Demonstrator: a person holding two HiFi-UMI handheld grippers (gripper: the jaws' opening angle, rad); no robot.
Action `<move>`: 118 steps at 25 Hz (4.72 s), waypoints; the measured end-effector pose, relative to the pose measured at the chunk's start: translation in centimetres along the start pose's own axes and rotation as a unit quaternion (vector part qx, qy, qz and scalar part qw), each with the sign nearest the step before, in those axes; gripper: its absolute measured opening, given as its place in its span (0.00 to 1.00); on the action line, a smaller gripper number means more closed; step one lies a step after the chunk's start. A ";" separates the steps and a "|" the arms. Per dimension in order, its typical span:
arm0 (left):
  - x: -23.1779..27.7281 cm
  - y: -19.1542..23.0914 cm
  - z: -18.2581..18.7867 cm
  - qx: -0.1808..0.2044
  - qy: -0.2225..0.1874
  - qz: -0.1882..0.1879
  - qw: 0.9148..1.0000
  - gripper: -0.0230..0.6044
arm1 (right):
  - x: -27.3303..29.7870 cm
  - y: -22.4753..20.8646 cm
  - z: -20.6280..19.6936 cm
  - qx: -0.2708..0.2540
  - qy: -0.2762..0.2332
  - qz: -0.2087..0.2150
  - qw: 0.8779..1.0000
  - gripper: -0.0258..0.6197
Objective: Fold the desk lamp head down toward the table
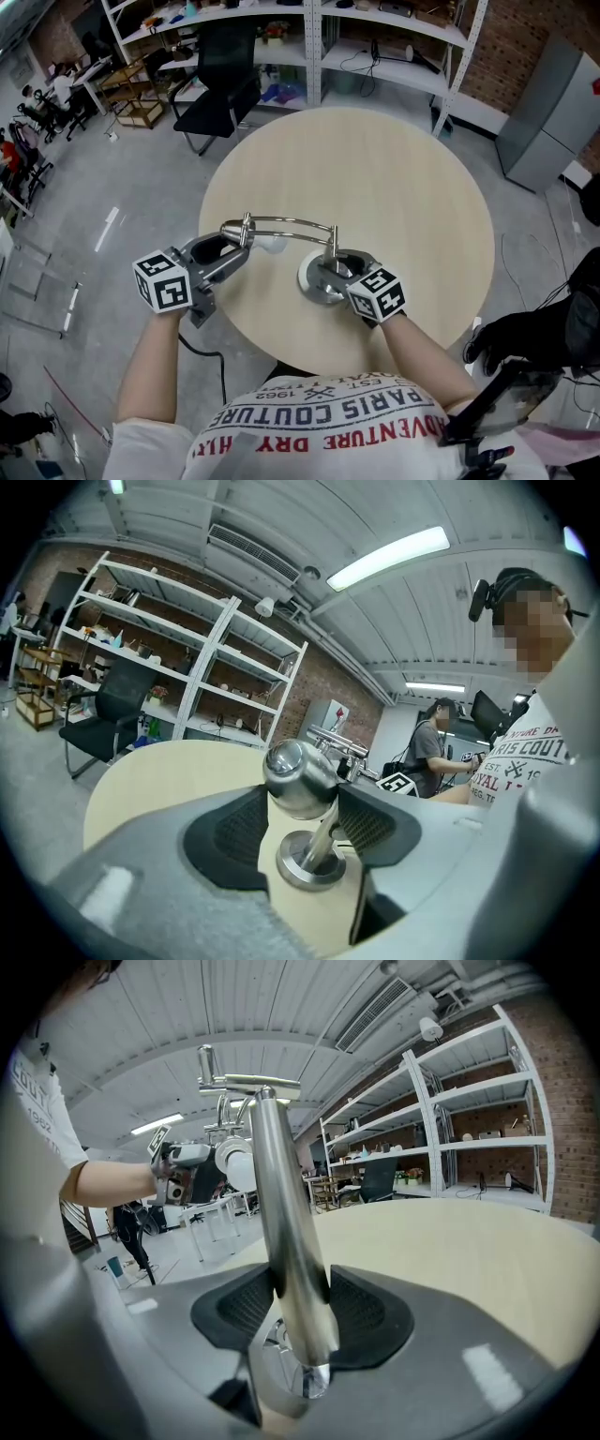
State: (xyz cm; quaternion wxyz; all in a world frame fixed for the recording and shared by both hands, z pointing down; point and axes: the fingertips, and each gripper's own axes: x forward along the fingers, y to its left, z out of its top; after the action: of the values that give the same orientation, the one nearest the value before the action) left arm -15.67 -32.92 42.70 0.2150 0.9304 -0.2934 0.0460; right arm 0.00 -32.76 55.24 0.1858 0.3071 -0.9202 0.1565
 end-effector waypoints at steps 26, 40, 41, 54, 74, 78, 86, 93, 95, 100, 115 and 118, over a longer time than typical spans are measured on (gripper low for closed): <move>2.1 1.4 -5.4 -0.091 -0.009 -0.013 0.996 0.43 | -0.1 -0.2 -0.2 0.003 -0.008 -0.011 1.000 0.33; 3.6 1.4 -8.3 -0.145 -0.036 -0.031 0.988 0.42 | -0.4 -0.1 -0.5 0.004 -0.012 -0.010 1.000 0.33; 3.7 1.4 -8.6 -0.148 -0.038 -0.032 0.988 0.42 | -0.4 -0.1 -0.5 0.004 -0.012 -0.010 1.000 0.33; 5.0 1.3 -11.6 -0.196 -0.052 -0.047 0.978 0.42 | -0.1 0.5 -0.9 0.005 -0.017 -0.008 1.000 0.33; 6.7 1.0 -12.7 -0.216 -0.049 -0.055 0.974 0.43 | 0.0 0.2 -0.3 0.014 -0.016 -0.005 1.000 0.34; 6.7 0.8 -12.8 -0.196 -0.053 -0.046 0.978 0.43 | -0.1 0.3 -0.4 0.033 -0.012 0.002 0.999 0.35; 5.8 1.3 -13.5 -0.141 -0.036 0.040 0.989 0.42 | -2.4 0.3 0.2 0.006 -0.032 -0.007 0.999 0.37; 3.5 -4.2 -12.6 -0.098 -0.017 0.039 0.994 0.40 | -6.7 5.0 2.1 -0.012 -0.048 0.030 0.998 0.26; 3.3 -6.9 -11.3 -0.075 -0.021 0.019 0.997 0.40 | -7.8 7.0 3.0 -0.009 -0.057 0.052 0.997 0.22; 2.9 -13.5 -8.4 -0.016 -0.023 -0.018 0.999 0.30 | -10.2 10.8 4.1 -0.019 -0.056 0.063 0.996 0.05; -9.2 -22.1 -10.0 0.114 0.039 0.027 0.992 0.04 | -13.7 27.5 2.1 0.007 -0.078 0.082 0.994 0.05; -9.9 -23.4 -11.4 0.109 0.042 0.020 0.993 0.04 | -14.4 29.0 1.1 0.009 -0.080 0.075 0.994 0.05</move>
State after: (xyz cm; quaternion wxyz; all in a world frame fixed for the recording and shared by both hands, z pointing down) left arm -10.13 -5.64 42.19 0.1232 0.9395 -0.2958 0.1215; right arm -7.69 -3.79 42.97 0.0968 0.2503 -0.9511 0.1530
